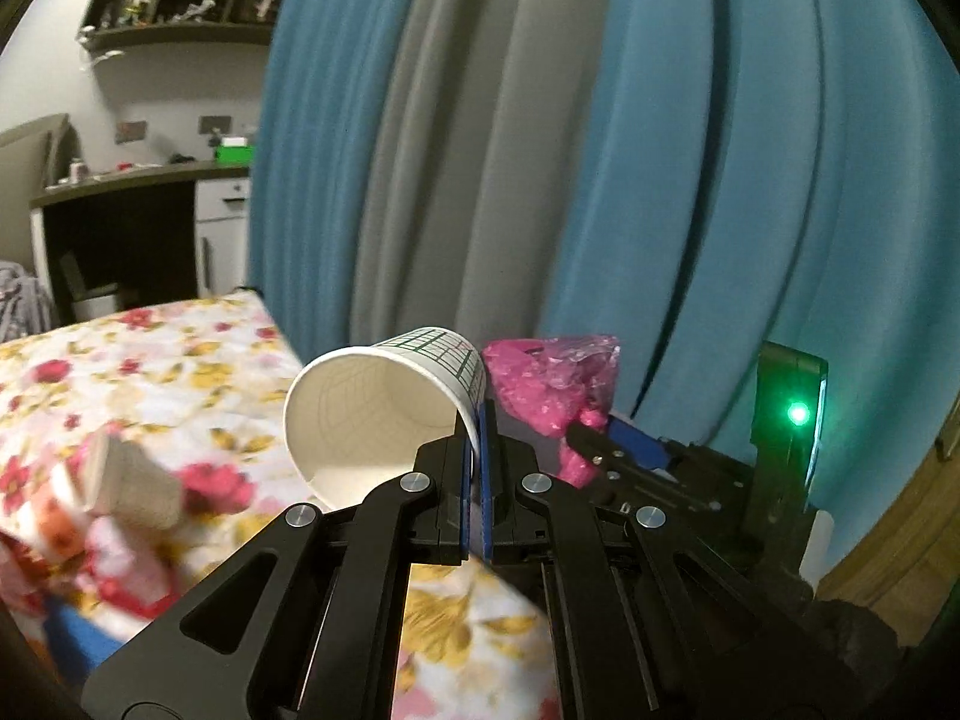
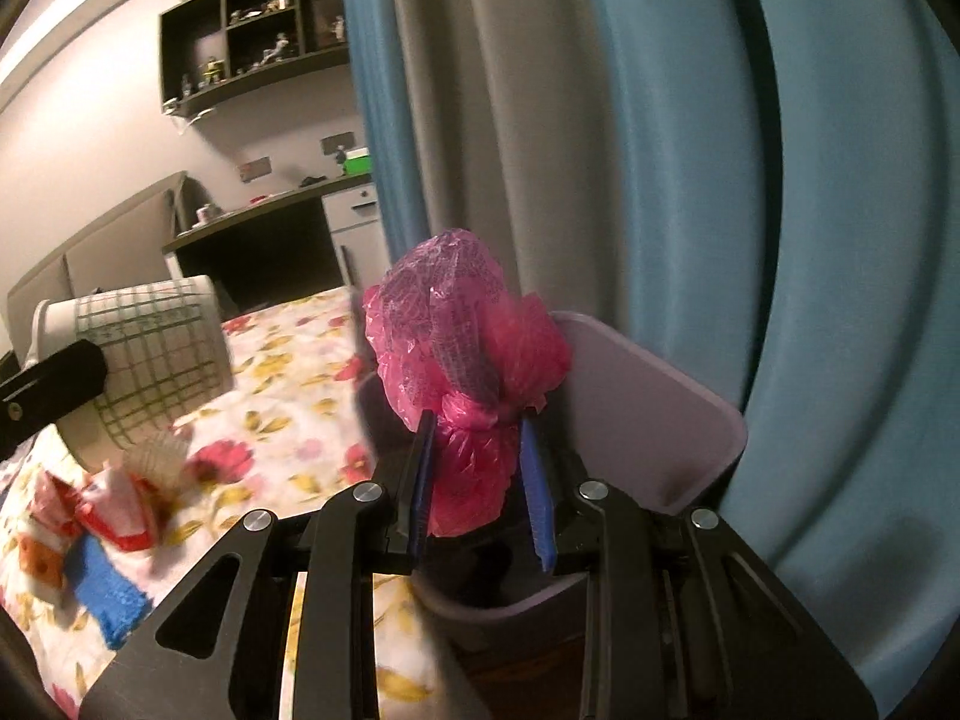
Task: Collect trash
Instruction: 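Carry the paper cup and pink bag over the grey bin with both grippers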
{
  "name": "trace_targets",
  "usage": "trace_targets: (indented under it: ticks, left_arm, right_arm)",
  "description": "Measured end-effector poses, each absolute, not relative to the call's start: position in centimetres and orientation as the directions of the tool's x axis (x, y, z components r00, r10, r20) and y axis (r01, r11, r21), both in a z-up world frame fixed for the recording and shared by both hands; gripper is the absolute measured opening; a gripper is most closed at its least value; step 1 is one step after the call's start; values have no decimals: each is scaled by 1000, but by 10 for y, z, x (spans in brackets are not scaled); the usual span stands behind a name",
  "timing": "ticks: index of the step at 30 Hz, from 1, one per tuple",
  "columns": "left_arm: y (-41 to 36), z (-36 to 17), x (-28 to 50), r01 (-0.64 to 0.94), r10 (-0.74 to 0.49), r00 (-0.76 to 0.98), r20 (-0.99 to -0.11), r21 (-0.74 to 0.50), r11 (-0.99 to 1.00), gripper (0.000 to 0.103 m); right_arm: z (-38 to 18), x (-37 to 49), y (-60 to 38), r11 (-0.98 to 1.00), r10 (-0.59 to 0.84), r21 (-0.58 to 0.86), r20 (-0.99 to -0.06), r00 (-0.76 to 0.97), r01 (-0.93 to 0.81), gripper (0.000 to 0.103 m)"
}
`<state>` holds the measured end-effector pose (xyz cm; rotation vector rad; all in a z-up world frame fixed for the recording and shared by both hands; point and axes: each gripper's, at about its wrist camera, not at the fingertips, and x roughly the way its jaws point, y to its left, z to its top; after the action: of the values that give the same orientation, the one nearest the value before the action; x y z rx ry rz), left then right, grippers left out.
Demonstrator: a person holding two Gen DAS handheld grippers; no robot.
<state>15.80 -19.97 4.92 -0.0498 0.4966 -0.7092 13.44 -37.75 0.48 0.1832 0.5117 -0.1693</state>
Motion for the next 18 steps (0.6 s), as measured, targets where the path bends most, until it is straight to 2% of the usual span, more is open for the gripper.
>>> trace_targets:
  ticks: [18]
  left_arm:
    - [-276,7,207,645,-685,526,-504,-289,708,2]
  right_arm:
    - [-13,160,-402,959,-145,129,-543,827,253,29]
